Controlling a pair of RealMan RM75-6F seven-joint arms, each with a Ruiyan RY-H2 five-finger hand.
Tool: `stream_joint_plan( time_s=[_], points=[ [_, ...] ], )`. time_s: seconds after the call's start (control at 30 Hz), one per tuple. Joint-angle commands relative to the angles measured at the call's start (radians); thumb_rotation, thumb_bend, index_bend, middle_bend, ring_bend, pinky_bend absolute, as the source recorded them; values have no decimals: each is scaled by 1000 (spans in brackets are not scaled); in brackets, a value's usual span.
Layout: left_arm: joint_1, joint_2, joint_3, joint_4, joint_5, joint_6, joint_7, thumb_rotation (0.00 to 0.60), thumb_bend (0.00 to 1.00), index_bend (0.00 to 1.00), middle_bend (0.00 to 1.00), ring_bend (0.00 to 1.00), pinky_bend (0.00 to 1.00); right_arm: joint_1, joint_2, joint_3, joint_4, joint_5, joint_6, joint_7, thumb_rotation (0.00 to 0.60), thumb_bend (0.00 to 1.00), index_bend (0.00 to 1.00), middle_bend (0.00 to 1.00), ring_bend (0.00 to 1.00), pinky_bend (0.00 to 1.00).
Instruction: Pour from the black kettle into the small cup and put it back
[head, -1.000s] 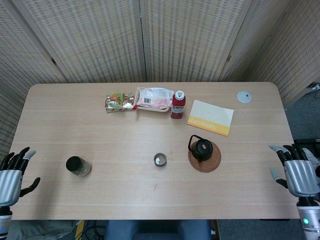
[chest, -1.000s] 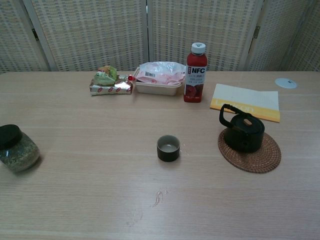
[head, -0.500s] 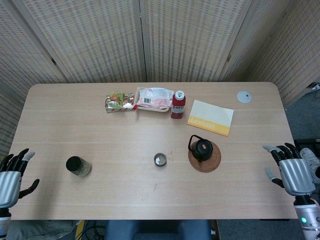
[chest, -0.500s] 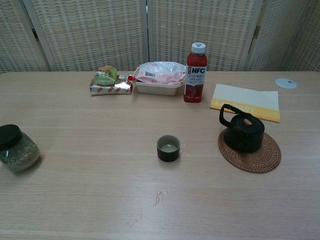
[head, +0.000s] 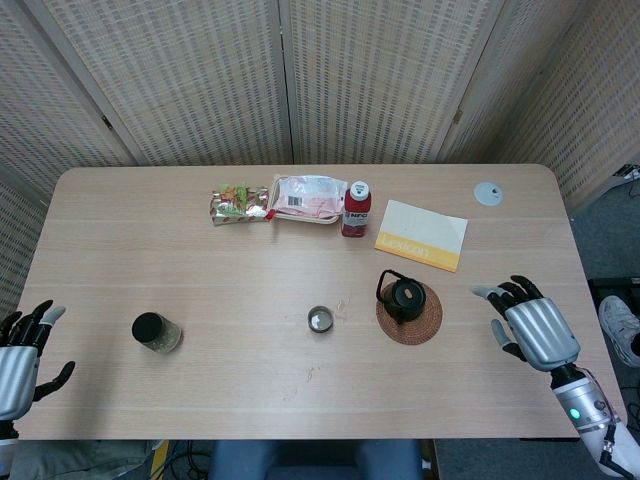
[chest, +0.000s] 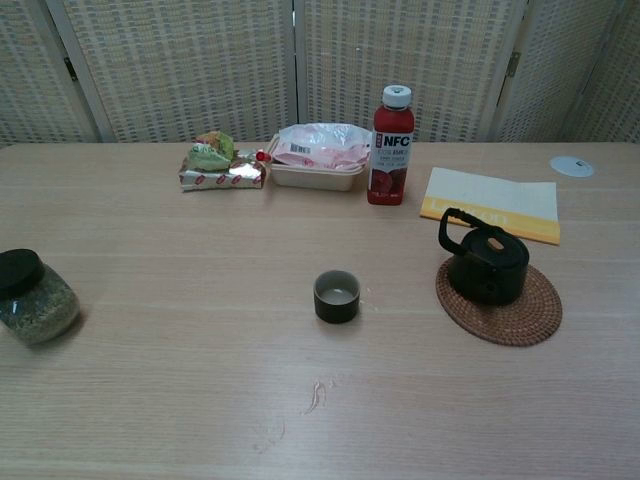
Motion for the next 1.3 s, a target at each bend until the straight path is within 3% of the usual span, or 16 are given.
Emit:
stream_joint_plan(
  time_s=[0.03, 0.33, 0.6, 1.3],
  points=[
    [1, 1, 0, -2, -1, 0, 2, 600, 250, 139, 102, 175, 90, 47, -1, 12, -7, 1, -55, -7, 600, 625, 244, 331, 228, 168],
    [0, -3, 5, -10, 0, -11, 19, 600, 250, 162, 102, 175, 90, 191, -32, 46, -7, 45, -243, 10, 600, 549, 244, 332, 229, 168],
    [3, -3, 6, -15, -6, -14, 28, 600, 250, 180, 102, 175, 90, 289, -100, 68, 28, 83, -342, -2, 600, 541, 245, 332, 228, 168],
    [12, 1, 9, -14, -13, -18, 17, 600, 250, 262, 102, 175, 90, 521, -327, 103, 237, 218, -557, -42, 600, 545, 244, 357, 228, 168]
  ],
)
